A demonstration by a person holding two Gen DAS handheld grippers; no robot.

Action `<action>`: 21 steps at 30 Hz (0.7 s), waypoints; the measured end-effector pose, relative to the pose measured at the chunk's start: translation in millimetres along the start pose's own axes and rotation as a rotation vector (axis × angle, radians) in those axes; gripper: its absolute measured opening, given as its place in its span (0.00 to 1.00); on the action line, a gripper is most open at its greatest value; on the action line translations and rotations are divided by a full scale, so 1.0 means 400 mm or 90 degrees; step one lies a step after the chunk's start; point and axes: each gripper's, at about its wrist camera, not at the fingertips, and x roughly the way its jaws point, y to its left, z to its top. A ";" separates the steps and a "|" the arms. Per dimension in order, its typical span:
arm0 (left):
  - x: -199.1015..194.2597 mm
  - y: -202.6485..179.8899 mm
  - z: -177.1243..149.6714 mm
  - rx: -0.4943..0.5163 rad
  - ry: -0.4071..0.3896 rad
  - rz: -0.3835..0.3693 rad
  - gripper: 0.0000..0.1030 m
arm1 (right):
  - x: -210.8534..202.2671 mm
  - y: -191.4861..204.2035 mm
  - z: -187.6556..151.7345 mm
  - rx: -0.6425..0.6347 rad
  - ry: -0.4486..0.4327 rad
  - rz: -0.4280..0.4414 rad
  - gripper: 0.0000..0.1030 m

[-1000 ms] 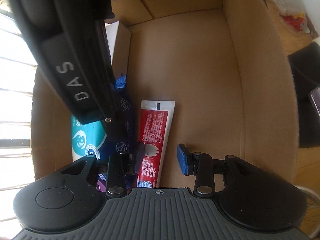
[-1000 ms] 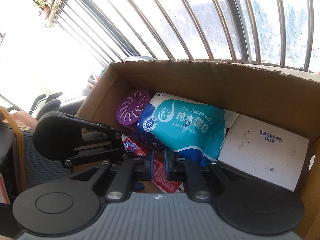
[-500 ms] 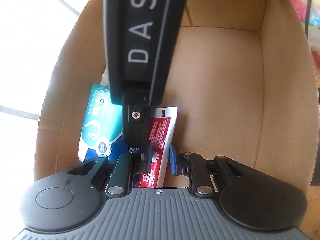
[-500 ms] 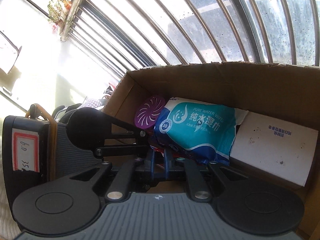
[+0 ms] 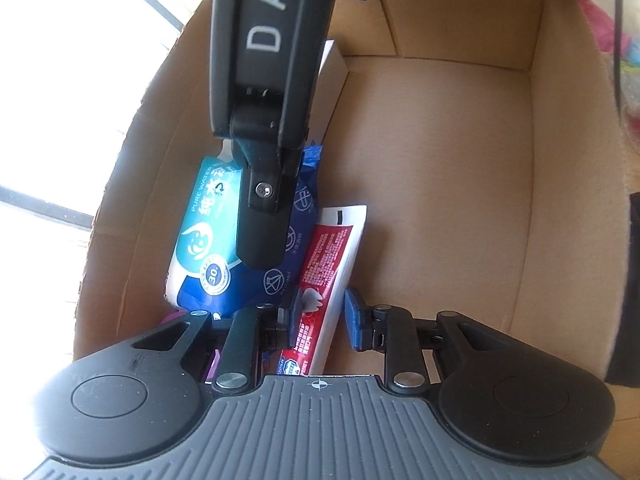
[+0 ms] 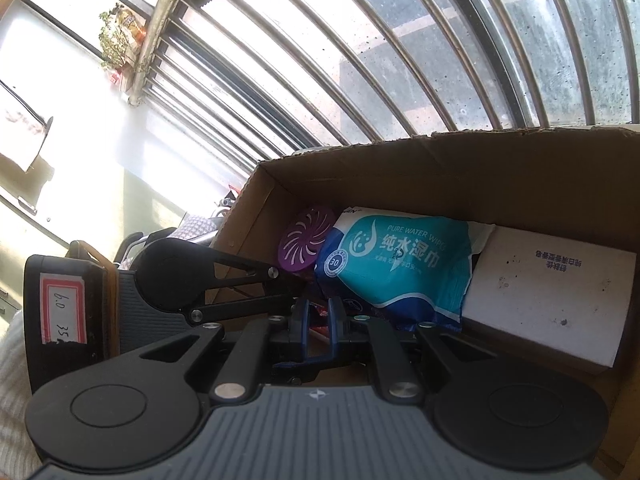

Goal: Organize objects
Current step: 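Open the left gripper and withdraw both grippers up from the box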

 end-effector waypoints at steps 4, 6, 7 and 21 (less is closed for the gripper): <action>-0.041 0.009 0.005 -0.031 -0.031 -0.035 0.25 | 0.001 -0.001 0.000 0.003 -0.002 0.003 0.12; -0.038 0.017 0.006 -0.049 -0.018 -0.030 0.15 | 0.003 -0.001 0.000 0.002 0.000 0.003 0.12; -0.028 0.014 0.007 -0.042 0.001 -0.021 0.12 | 0.003 0.000 0.000 0.003 0.001 0.003 0.12; -0.271 -0.042 -0.048 -0.173 -0.131 0.052 0.34 | -0.082 0.058 -0.020 -0.048 -0.021 -0.023 0.16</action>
